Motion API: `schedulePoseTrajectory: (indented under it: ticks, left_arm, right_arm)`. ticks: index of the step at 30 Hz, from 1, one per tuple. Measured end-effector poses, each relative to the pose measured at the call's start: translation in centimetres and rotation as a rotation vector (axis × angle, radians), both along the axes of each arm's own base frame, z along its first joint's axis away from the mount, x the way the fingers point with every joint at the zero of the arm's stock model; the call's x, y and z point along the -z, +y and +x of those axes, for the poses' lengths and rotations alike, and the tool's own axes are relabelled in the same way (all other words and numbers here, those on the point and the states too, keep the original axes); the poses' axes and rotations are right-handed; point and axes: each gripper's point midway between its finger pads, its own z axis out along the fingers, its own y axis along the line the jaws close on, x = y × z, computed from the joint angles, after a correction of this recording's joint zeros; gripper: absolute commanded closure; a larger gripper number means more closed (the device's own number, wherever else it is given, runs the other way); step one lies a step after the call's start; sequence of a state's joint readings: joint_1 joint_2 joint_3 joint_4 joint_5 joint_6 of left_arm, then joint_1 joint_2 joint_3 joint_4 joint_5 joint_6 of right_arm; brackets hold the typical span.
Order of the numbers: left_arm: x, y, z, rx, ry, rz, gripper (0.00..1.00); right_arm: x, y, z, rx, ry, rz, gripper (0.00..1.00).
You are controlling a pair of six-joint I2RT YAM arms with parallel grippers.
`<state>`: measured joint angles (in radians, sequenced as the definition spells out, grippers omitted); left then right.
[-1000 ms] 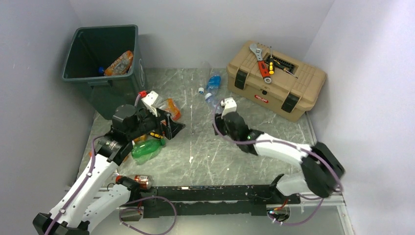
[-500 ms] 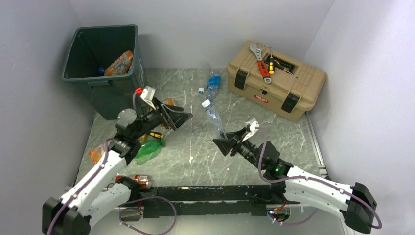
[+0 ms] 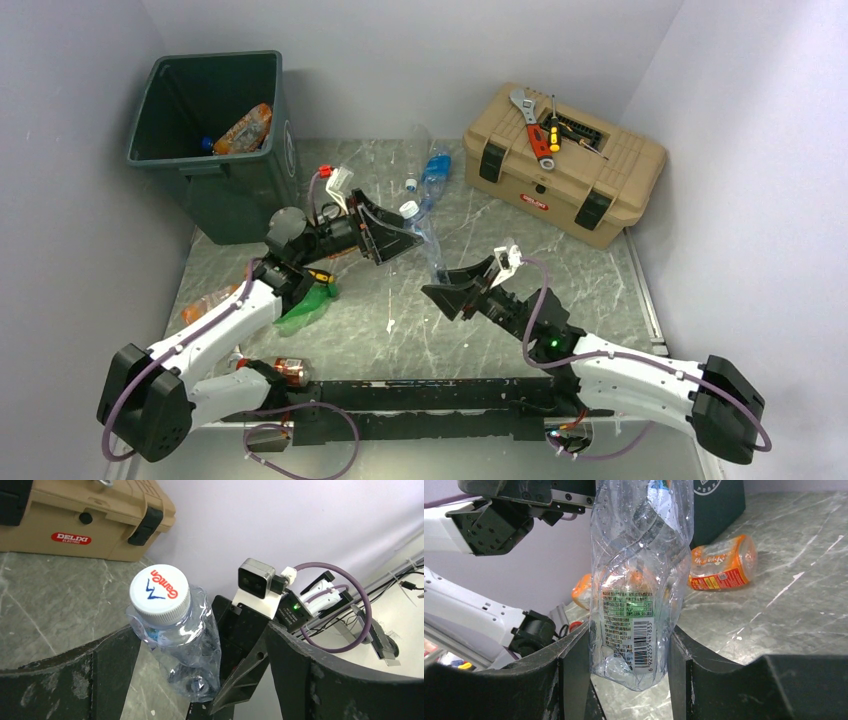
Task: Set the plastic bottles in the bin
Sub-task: Pick up the plastic bottle at the center of the board.
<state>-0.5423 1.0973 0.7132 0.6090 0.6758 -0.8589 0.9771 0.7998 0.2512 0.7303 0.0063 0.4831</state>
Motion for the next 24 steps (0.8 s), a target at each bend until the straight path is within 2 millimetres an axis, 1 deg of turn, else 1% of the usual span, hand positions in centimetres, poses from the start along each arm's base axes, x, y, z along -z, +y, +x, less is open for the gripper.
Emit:
schedulePoseTrajectory:
  ticks: [4, 8, 10, 12, 15, 16, 19, 20, 22, 24]
  left_arm:
    - [-0.4, -0.5, -0.5, 0.019, -0.029, 0.002, 0.15]
    - [-0.3, -1.1, -0.6, 0.029, -0.05, 0.019, 0.25]
    - [0.0, -1.2, -0.5, 0.024, -0.056, 0.037, 0.23]
    - [0.1, -1.3, -0.4, 0.019, -0.066, 0.052, 0.13]
    - [0.3, -1.5, -0.4, 0.015, -0.069, 0.078, 0.03]
    - [0.5, -1.6, -0.5, 0.013, -0.067, 0.084, 0.01]
    - [1.0, -1.7, -0.5, 0.009, -0.058, 0.101, 0.0]
    - [1.2, -1.8, -0.5, 0.007, -0.05, 0.108, 0.02]
    - [1.6, -1.9, -0.4, -0.003, -0.039, 0.12, 0.1]
    - [1.9, -1.9, -0.3, -0.008, -0.033, 0.128, 0.2]
  right_arm:
    - [-0.3, 0.5, 0.0, -0.012, 0.002, 0.024, 0.9]
    - [0.2, 0.9, 0.1, -0.022, 0.014, 0.014, 0.9]
    - [0.2, 1.1, 0.0, -0.026, 0.017, 0.01, 0.9]
    - [0.1, 1.1, 0.0, -0.026, 0.017, 0.009, 0.9]
    - [0.3, 1.0, 0.1, -0.018, 0.023, 0.003, 0.9]
    - [0.4, 0.9, 0.1, -0.017, 0.024, 0.0, 0.9]
    - [0.5, 0.8, 0.0, -0.012, 0.026, -0.007, 0.91]
    - [0.4, 0.8, 0.0, -0.011, 0.026, -0.007, 0.91]
    - [0.3, 1.1, -0.4, -0.034, 0.016, -0.01, 0.91]
    - [-0.2, 1.7, -1.0, -0.07, 0.002, -0.015, 0.91]
